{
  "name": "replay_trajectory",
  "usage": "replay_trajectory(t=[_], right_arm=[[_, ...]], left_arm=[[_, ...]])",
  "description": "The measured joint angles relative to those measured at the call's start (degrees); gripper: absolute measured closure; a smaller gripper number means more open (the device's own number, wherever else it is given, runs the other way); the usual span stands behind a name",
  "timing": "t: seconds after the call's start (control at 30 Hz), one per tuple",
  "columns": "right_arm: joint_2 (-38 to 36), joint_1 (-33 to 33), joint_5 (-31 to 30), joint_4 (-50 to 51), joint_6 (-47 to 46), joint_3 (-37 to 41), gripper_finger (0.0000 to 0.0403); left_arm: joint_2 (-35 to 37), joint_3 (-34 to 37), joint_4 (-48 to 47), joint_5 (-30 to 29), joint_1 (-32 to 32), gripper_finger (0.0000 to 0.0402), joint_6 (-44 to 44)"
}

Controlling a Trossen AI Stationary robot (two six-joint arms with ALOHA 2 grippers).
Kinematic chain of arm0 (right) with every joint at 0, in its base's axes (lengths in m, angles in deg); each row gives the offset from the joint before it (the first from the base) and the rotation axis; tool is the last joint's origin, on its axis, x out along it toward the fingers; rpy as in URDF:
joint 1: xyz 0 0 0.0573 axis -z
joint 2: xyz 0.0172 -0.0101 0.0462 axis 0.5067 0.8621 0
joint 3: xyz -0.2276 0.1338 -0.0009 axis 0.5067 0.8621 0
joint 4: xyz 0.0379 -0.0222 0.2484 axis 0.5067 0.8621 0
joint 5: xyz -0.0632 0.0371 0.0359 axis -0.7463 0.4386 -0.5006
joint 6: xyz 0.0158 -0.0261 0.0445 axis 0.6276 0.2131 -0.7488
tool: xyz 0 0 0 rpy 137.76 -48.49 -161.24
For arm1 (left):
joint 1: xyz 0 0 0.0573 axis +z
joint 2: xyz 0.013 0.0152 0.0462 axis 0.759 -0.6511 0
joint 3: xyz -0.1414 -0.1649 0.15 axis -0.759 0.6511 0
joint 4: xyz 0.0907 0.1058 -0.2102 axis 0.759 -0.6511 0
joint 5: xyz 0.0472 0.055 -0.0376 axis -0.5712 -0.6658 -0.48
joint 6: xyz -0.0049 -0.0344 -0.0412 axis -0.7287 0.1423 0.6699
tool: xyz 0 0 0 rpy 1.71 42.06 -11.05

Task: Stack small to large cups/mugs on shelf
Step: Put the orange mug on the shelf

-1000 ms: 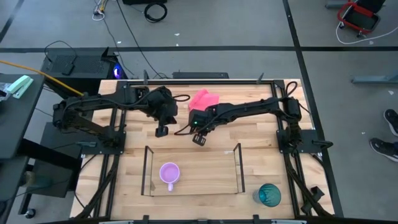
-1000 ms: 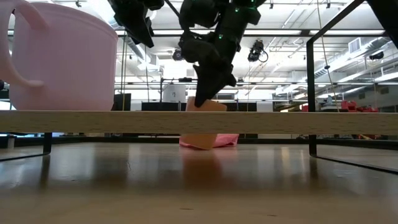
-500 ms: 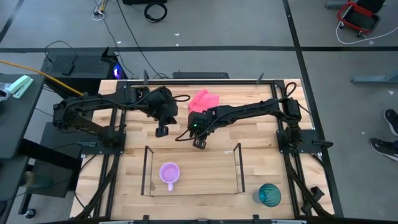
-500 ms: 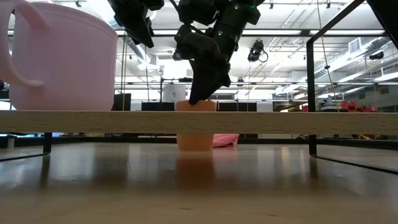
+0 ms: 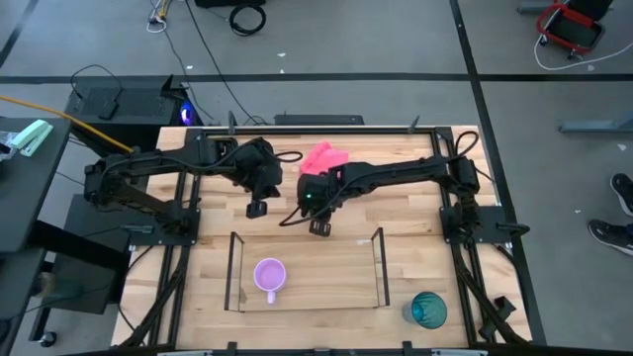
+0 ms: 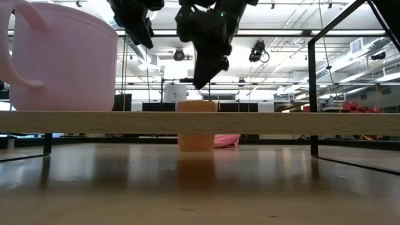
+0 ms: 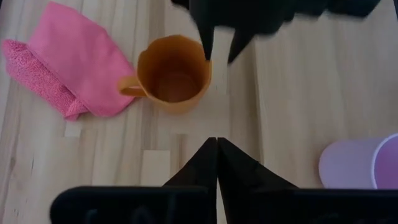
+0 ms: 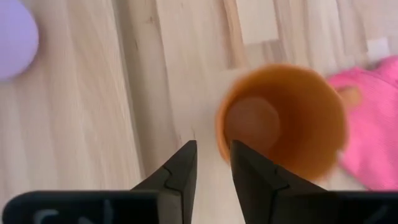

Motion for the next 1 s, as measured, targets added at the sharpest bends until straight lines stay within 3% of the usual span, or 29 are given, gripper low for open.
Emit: replay_trajectory(t=[0.17, 0.33, 0.57, 0.7, 0.83, 1.0], right_arm=[[-0.1, -0.3, -1.0, 13.1, 0.4, -5.5, 0.03], [-0.1, -3.6, -7.6, 20.2, -1.5, -6.0, 0.03], [-0.1, -8.4, -13.7, 19.1, -1.9, -5.3, 0.0306], [-0.2, -8.7, -15.9, 18.9, -5.3, -3.8, 0.0329], [-0.2, -8.7, -16.1, 14.5, -7.1, 1.5, 0.0366], [-2.7, -8.5, -16.3, 5.4, -7.1, 9.2, 0.0395]], left_arm=[[0.0, 0.0, -1.1, -2.1, 2.0, 0.0376, -1.3], [-1.9, 0.0, -1.2, -2.0, 5.2, 0.038, -5.0], [-8.1, 0.0, 0.5, 9.1, 10.3, 0.0391, -9.9], [-10.6, 0.0, 0.7, 10.3, 12.3, 0.0388, -11.5], [-12.6, 0.0, 2.1, 12.0, 14.1, 0.038, -13.3], [-14.0, 0.0, 3.9, 19.5, 16.6, 0.0387, -18.2]])
